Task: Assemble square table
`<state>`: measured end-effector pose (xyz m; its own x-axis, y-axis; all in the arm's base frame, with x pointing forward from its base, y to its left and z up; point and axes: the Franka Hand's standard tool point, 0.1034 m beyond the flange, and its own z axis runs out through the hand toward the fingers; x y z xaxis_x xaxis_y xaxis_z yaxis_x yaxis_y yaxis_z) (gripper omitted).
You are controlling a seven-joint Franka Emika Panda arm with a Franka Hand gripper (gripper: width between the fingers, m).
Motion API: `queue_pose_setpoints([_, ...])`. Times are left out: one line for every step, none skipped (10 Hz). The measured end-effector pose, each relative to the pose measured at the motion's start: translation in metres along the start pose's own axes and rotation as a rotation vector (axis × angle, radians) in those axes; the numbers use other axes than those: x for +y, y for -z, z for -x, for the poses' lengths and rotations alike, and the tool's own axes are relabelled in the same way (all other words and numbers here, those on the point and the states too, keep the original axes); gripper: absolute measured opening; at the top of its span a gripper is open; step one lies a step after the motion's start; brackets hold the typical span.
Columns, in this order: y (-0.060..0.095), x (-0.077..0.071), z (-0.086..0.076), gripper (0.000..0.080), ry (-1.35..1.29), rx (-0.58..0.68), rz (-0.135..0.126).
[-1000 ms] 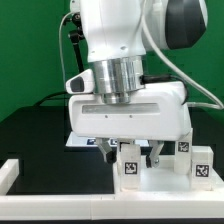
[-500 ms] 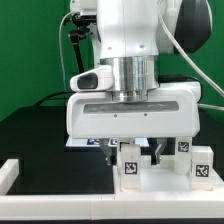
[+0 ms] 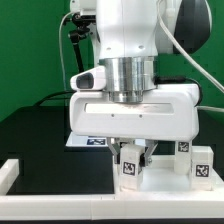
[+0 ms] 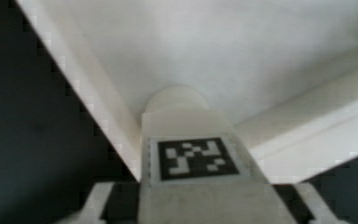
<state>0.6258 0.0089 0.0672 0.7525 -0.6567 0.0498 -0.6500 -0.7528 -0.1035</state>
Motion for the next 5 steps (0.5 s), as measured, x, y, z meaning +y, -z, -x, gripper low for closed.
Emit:
queue_pose_setpoints([-0.0005,0.0007,0.0033,0.0288,-0.237,-0.020,0.008])
queue_pose_setpoints([0.0005,-0.0008,0.0033,0.0288,-0.408,-0.056,-0.007])
queue_pose_setpoints([0.0032,-0.0007,0.0001,0.0288,-0.519,-0.092,-0.025])
queue_pose_setpoints([0.0040,0.0009,-0.0017,0.0288,-0.639,-0.112,-0.036])
queue_pose_setpoints([0.0042,0.0003,-0.0013,0.0288,-0.692,-0.113,-0.029])
